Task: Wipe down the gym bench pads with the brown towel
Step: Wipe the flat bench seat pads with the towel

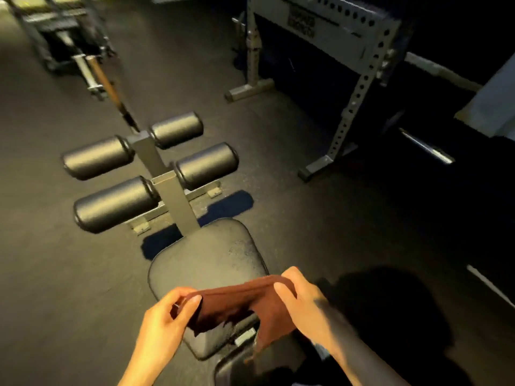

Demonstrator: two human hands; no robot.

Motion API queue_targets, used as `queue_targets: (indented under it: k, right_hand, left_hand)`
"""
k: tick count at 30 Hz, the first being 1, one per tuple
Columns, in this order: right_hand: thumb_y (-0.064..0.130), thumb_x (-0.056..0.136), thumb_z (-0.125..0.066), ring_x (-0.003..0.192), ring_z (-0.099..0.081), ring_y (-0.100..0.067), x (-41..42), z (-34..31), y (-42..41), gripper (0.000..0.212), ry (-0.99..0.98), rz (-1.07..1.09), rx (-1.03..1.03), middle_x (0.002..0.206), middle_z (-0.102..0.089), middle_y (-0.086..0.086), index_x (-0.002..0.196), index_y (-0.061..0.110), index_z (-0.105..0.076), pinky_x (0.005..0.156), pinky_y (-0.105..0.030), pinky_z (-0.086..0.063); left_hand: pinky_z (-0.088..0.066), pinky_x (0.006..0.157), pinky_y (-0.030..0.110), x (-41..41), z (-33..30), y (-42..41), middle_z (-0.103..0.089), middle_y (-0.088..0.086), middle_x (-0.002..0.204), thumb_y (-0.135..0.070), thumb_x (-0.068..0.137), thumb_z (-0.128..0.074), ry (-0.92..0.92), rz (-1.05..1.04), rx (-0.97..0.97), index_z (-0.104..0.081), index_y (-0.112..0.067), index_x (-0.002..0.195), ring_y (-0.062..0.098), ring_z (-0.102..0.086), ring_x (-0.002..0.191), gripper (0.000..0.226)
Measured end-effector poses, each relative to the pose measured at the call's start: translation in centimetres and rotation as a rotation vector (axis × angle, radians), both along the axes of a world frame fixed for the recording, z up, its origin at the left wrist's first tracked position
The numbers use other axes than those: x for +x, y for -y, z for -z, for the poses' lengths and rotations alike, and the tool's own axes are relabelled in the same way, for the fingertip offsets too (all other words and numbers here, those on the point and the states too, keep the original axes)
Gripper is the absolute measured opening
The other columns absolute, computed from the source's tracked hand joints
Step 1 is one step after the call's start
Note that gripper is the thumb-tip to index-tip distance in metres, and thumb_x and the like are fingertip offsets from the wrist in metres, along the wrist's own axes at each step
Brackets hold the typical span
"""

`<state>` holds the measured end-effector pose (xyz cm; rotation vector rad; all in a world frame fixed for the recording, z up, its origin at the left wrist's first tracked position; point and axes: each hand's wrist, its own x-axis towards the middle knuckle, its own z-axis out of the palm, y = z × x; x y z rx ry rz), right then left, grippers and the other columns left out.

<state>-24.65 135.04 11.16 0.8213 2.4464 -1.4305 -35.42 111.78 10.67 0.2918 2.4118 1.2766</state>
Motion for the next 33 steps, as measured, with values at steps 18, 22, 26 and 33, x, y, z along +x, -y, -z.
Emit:
queue_targets:
  k: [18, 22, 26, 33]
  right_hand:
    - [0.025, 0.100, -0.053, 0.075, -0.060, 0.006, -4.2, 7.0, -8.7, 0.015, -0.126, -0.307, -0.143, 0.081, -0.064, 0.006, 0.086, 0.028, -0.056, 0.061, -0.007, -0.045]
    - [0.044, 0.097, -0.053, 0.076, -0.062, -0.008, -4.6, 9.7, -5.7, 0.015, -0.070, -0.572, 0.021, 0.079, -0.064, 0.010, 0.087, 0.032, -0.054, 0.064, -0.012, -0.045]
    - [0.082, 0.080, -0.043, 0.089, -0.062, -0.016, -6.7, 14.4, -3.9, 0.058, -0.106, -1.153, 0.590, 0.094, -0.066, 0.007, 0.099, 0.028, -0.049, 0.073, -0.031, -0.039]
    - [0.034, 0.089, -0.063, 0.087, -0.061, -0.021, -9.2, 25.1, -2.6, 0.007, -0.230, -0.989, 0.515, 0.085, -0.064, 0.008, 0.090, 0.033, -0.056, 0.070, -0.036, -0.042]
  left_hand:
    - [-0.045, 0.072, 0.016, 8.8, 4.3, -6.3, -0.070, -0.015, 0.082, -0.018, 0.095, -0.064, 0.124, -0.420, -0.024, -0.069, -0.037, 0.087, 0.007, -0.063, 0.085, 0.021]
    - [-0.045, 0.071, 0.013, 9.6, 8.9, -3.9, -0.069, -0.018, 0.083, -0.017, 0.096, -0.062, 0.090, -0.531, -0.001, -0.069, -0.037, 0.087, 0.003, -0.063, 0.087, 0.024]
    - [-0.044, 0.073, 0.010, 6.7, 14.5, -2.2, -0.068, -0.022, 0.085, -0.016, 0.095, -0.063, -0.021, -0.563, 0.041, -0.070, -0.036, 0.083, -0.001, -0.062, 0.087, 0.024]
    - [-0.044, 0.078, 0.008, 4.7, 23.3, -0.4, -0.070, -0.022, 0.088, -0.017, 0.088, -0.074, -0.213, -0.535, 0.147, -0.068, -0.044, 0.089, -0.002, -0.064, 0.089, 0.027]
